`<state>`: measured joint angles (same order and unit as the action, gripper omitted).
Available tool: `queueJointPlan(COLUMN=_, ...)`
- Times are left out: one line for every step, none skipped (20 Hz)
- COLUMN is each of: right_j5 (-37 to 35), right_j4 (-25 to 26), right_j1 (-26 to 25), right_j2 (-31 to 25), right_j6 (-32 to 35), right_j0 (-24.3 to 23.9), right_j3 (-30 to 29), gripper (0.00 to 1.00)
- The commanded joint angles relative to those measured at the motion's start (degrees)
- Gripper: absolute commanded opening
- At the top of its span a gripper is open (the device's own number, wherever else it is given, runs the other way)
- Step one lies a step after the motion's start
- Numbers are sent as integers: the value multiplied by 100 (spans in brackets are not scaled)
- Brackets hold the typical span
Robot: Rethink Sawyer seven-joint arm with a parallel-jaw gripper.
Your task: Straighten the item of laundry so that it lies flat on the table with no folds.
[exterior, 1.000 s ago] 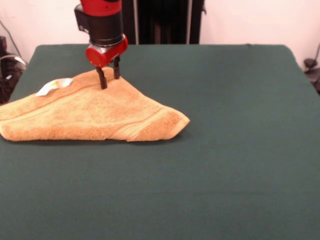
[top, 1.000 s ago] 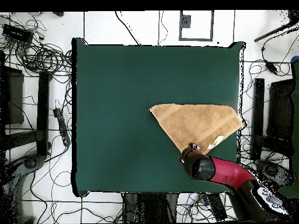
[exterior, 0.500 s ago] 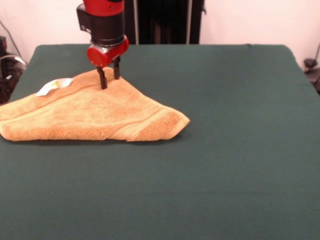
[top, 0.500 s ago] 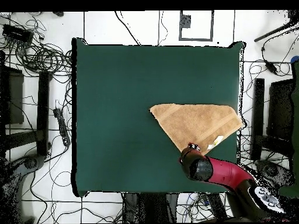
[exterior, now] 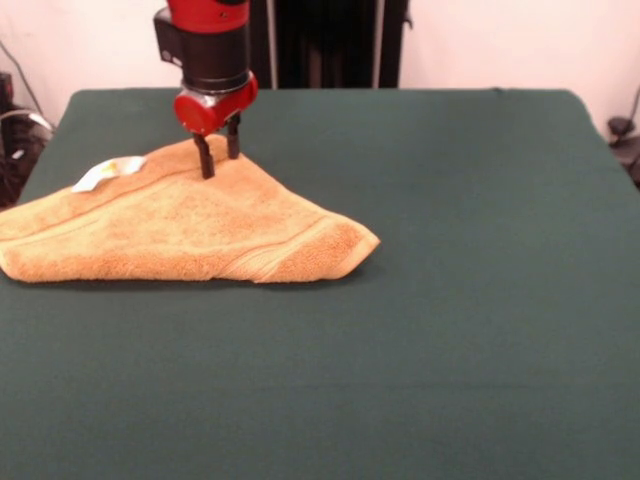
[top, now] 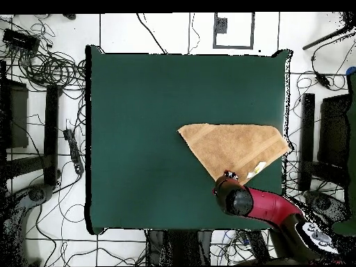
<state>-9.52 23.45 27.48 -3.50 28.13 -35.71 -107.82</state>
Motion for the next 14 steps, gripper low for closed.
queueJointPlan(right_j5=614, right_j4=23, right_j1=-1593, right_j2=-352, right_j6=1278, right_j0=23, right_j3=883, gripper=100)
queueJointPlan(right_j5=585, right_j4=14, right_j1=-1611, right_j2=-353, right_j6=1268, right_j0=29, right_j3=906, gripper=100)
queueJointPlan(right_j5=583, right_j4=19, right_j1=-1623, right_j2=-338, right_j6=1267, right_j0=40, right_j3=919, gripper=100)
queueJointPlan(right_j5=567, right_j4=10, right_j1=-1627, right_j2=-333, right_j6=1270, right_j0=48, right_j3=925, gripper=100)
queueJointPlan(right_j5=624, right_j4=51, right_j1=-1633, right_j2=-367, right_j6=1244, right_j0=6, right_j3=912, gripper=100)
queueJointPlan(right_j5=622, right_j4=61, right_j1=-1632, right_j2=-388, right_j6=1228, right_j0=-15, right_j3=906, gripper=100)
queueJointPlan(right_j5=620, right_j4=71, right_j1=-1631, right_j2=-410, right_j6=1212, right_j0=-35, right_j3=901, gripper=100)
queueJointPlan(right_j5=618, right_j4=81, right_j1=-1630, right_j2=-431, right_j6=1196, right_j0=-55, right_j3=895, gripper=0)
queueJointPlan(right_j5=625, right_j4=94, right_j1=-1635, right_j2=-446, right_j6=1180, right_j0=-72, right_j3=893, gripper=0)
queueJointPlan(right_j5=626, right_j4=108, right_j1=-1634, right_j2=-458, right_j6=1166, right_j0=-81, right_j3=892, gripper=0)
queueJointPlan(right_j5=620, right_j4=110, right_j1=-1637, right_j2=-467, right_j6=1159, right_j0=-89, right_j3=892, gripper=0)
queueJointPlan(right_j5=617, right_j4=111, right_j1=-1637, right_j2=-484, right_j6=1157, right_j0=-105, right_j3=886, gripper=0)
queueJointPlan(right_j5=617, right_j4=114, right_j1=-1638, right_j2=-496, right_j6=1153, right_j0=-118, right_j3=884, gripper=0)
queueJointPlan(right_j5=617, right_j4=117, right_j1=-1639, right_j2=-509, right_j6=1150, right_j0=-131, right_j3=881, gripper=0)
